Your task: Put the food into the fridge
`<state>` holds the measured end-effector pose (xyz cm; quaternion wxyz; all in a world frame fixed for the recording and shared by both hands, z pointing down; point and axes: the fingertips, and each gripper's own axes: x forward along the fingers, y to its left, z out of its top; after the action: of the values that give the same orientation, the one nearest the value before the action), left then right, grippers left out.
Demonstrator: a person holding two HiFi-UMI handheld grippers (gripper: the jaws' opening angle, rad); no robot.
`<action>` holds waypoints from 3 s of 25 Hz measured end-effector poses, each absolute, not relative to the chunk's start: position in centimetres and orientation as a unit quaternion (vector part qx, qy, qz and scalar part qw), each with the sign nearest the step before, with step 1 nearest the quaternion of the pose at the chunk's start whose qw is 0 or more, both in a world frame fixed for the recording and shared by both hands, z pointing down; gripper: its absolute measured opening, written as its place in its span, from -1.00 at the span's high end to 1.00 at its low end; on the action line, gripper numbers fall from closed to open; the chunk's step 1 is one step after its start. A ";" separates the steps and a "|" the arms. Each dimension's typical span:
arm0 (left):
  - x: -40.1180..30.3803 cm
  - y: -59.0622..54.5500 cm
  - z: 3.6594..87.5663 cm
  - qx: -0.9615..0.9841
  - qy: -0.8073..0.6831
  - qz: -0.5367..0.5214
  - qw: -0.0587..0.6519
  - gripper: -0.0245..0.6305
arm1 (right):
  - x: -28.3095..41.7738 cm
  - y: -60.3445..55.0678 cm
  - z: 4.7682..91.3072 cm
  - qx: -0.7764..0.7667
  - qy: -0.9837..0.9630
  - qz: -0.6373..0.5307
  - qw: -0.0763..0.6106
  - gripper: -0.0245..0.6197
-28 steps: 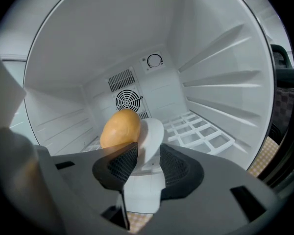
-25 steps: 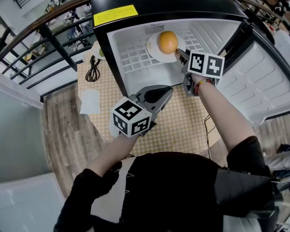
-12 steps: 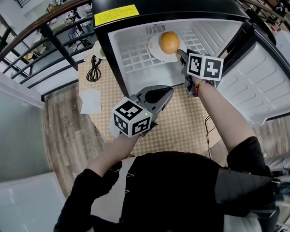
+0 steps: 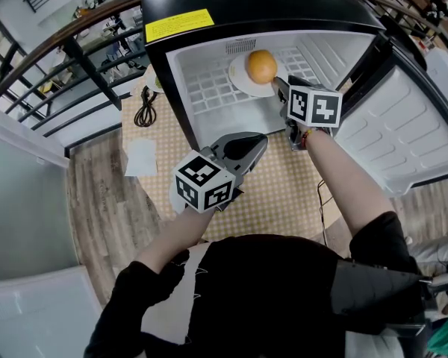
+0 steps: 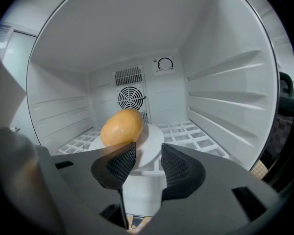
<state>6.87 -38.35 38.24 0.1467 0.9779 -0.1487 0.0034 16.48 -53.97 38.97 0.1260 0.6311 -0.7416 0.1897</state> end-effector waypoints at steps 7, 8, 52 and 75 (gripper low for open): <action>6.8 -38.2 38.0 0.977 -0.157 -0.001 0.147 0.89 | 16.4 -54.0 38.9 0.625 -0.748 0.187 0.123 0.43; 6.8 -38.2 38.1 0.976 -0.158 -0.001 0.147 0.89 | 16.5 -54.0 38.9 0.624 -0.748 0.188 0.121 0.43; 6.9 -33.8 40.0 0.960 -0.220 0.012 0.172 0.89 | 15.5 -36.2 42.8 0.547 -0.792 0.271 0.019 0.87; 6.2 -33.6 39.5 0.958 -0.229 0.007 0.171 0.89 | 14.6 -35.9 42.7 0.540 -0.797 0.268 0.032 0.88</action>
<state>6.25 -33.58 39.54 0.1705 0.9583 -0.2294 0.0066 14.64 -35.88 42.75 0.0322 0.5405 -0.7968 0.2683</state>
